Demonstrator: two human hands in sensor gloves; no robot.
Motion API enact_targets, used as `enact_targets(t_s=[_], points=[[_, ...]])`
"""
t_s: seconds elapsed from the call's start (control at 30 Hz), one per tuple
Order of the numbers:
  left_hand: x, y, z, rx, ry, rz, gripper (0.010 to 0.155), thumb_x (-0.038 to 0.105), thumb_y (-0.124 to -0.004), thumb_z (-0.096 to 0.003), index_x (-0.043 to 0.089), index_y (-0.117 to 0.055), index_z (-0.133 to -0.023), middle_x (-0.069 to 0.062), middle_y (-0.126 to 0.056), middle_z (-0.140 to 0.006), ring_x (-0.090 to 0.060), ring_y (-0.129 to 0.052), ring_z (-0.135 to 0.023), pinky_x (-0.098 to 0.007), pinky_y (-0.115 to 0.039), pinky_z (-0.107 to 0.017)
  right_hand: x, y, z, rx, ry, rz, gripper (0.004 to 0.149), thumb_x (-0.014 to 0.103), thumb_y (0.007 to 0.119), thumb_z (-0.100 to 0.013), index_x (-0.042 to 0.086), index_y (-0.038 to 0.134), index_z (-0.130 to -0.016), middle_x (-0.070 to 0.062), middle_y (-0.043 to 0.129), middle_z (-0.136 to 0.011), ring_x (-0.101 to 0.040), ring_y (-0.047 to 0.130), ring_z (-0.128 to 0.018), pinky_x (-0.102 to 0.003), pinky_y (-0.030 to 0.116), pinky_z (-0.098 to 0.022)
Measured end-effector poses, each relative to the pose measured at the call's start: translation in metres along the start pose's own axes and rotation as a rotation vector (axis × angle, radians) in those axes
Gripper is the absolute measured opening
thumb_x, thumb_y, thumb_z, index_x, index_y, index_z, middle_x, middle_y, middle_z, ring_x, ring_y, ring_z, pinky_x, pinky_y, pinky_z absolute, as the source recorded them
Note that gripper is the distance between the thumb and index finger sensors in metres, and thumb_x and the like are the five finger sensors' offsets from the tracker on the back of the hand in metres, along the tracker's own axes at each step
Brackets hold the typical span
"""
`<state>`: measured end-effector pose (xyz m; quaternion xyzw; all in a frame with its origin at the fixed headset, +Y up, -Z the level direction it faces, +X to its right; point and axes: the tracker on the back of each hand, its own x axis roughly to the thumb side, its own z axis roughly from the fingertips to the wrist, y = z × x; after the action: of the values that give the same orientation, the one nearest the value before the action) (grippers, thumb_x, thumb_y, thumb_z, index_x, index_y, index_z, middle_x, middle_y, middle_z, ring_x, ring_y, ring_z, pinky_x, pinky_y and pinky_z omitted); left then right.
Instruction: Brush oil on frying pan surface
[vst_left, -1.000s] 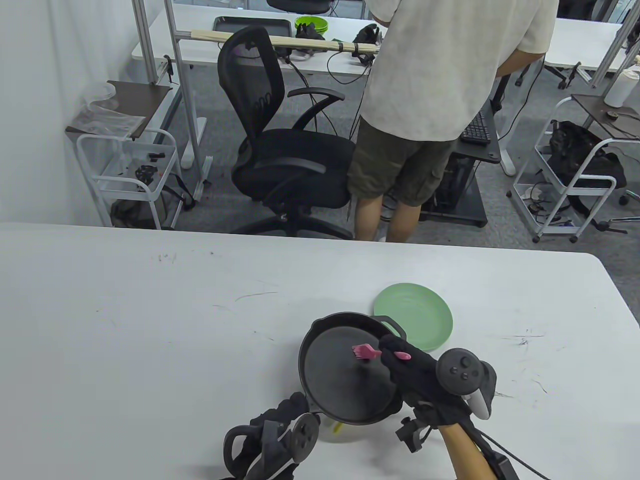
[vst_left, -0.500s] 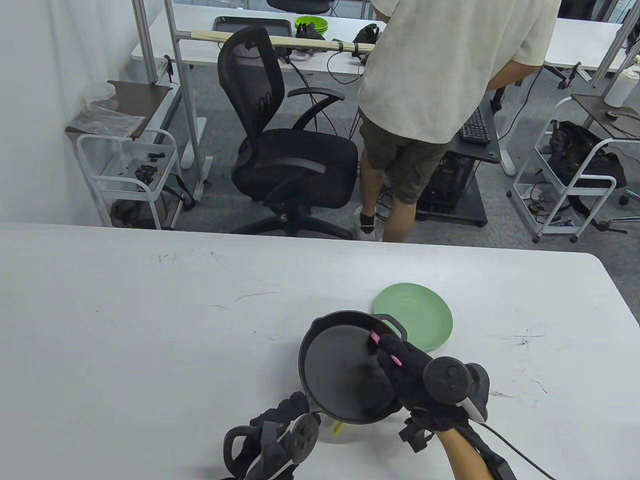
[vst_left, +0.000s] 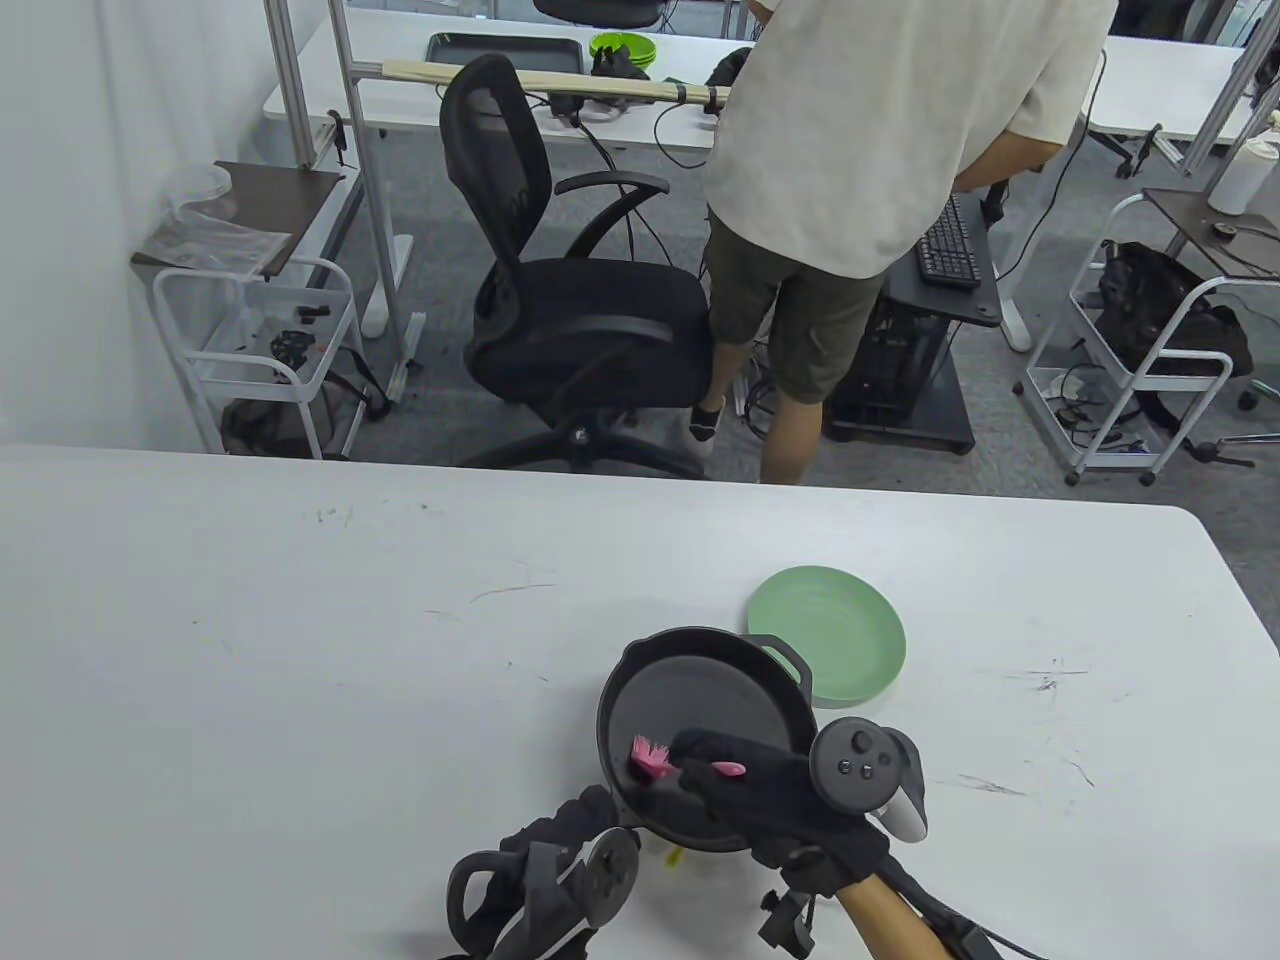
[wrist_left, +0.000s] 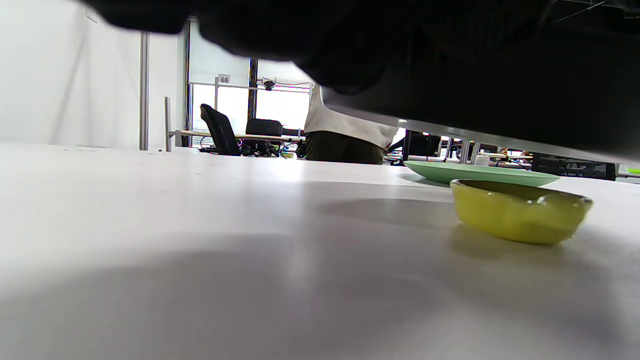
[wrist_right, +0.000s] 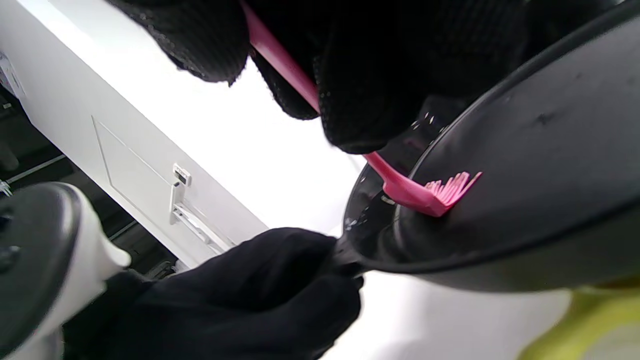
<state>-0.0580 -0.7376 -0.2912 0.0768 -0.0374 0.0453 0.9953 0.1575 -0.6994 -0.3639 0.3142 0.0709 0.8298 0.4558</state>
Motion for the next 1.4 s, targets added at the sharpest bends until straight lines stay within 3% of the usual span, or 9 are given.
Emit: enact_targets(t_s=[0.13,0.3,0.5,0.9,1.0,1.1,1.23,1.4], points=[[0.0,0.0,0.0,0.002,0.002,0.005,0.063,0.057,-0.073,-0.0485,0.015,-0.076,-0.095,0.006,-0.097,-0.051,-0.01,-0.096,-0.022,-0.034,-0.087,-0.022,0.002,-0.004,0.002,-0.091,-0.014,-0.083,0.05,0.046,0.068,-0.063,0.013,0.071,-0.101,-0.024,0.09,-0.084,-0.02,0.097,-0.047,-0.032,0.086,-0.031],[0.0,0.0,0.0,-0.001,-0.001,0.002,0.063,0.057,-0.073,-0.0483,0.015,-0.077,-0.095,0.006,-0.097,-0.051,-0.01,-0.096,-0.022,-0.034,-0.087,-0.022,0.0,-0.001,0.001,-0.072,0.013,-0.115,0.05,0.045,0.068,-0.063,0.012,0.07,-0.102,-0.024,0.09,-0.084,-0.02,0.097,-0.047,-0.032,0.086,-0.03],[0.0,0.001,0.0,-0.001,0.002,0.002,0.063,0.056,-0.073,-0.0483,0.015,-0.077,-0.095,0.006,-0.097,-0.051,-0.01,-0.096,-0.022,-0.034,-0.087,-0.022,-0.006,-0.012,0.002,-0.157,0.051,0.079,0.05,0.042,0.071,-0.063,0.009,0.071,-0.1,-0.025,0.092,-0.082,-0.021,0.097,-0.044,-0.032,0.086,-0.026],[0.0,0.001,0.0,0.009,0.003,-0.005,0.063,0.056,-0.073,-0.0482,0.015,-0.077,-0.095,0.006,-0.097,-0.051,-0.01,-0.096,-0.022,-0.034,-0.087,-0.022,-0.026,-0.053,0.011,-0.328,0.187,0.269,0.049,0.039,0.073,-0.062,0.01,0.071,-0.101,-0.027,0.089,-0.085,-0.023,0.097,-0.044,-0.032,0.085,-0.026],[0.0,0.001,0.0,0.007,0.006,-0.002,0.063,0.056,-0.073,-0.0482,0.015,-0.077,-0.095,0.006,-0.097,-0.051,-0.01,-0.096,-0.022,-0.034,-0.087,-0.022,-0.02,-0.06,0.015,-0.351,0.178,0.417,0.048,0.04,0.073,-0.063,0.012,0.071,-0.102,-0.026,0.089,-0.086,-0.021,0.097,-0.044,-0.029,0.085,-0.025],[-0.001,0.001,0.0,0.009,0.007,0.001,0.063,0.056,-0.073,-0.0482,0.015,-0.077,-0.095,0.006,-0.097,-0.051,-0.01,-0.096,-0.022,-0.034,-0.087,-0.022,-0.015,-0.061,0.016,-0.388,0.147,0.432,0.048,0.04,0.073,-0.062,0.013,0.072,-0.102,-0.025,0.089,-0.086,-0.021,0.097,-0.044,-0.029,0.085,-0.025],[0.0,0.001,0.0,0.018,0.005,-0.006,0.063,0.056,-0.073,-0.0482,0.014,-0.077,-0.095,0.006,-0.097,-0.051,-0.01,-0.096,-0.022,-0.034,-0.087,-0.022,-0.014,-0.05,0.013,-0.338,0.106,0.519,0.048,0.042,0.072,-0.063,0.016,0.071,-0.103,-0.023,0.089,-0.088,-0.02,0.097,-0.046,-0.028,0.085,-0.026],[0.0,0.001,0.0,0.012,0.002,-0.004,0.063,0.056,-0.073,-0.0483,0.014,-0.077,-0.095,0.005,-0.097,-0.051,-0.01,-0.096,-0.022,-0.034,-0.087,-0.022,-0.011,-0.026,0.003,-0.131,0.087,0.251,0.049,0.041,0.072,-0.063,0.014,0.07,-0.104,-0.026,0.086,-0.09,-0.022,0.097,-0.045,-0.029,0.084,-0.026]])
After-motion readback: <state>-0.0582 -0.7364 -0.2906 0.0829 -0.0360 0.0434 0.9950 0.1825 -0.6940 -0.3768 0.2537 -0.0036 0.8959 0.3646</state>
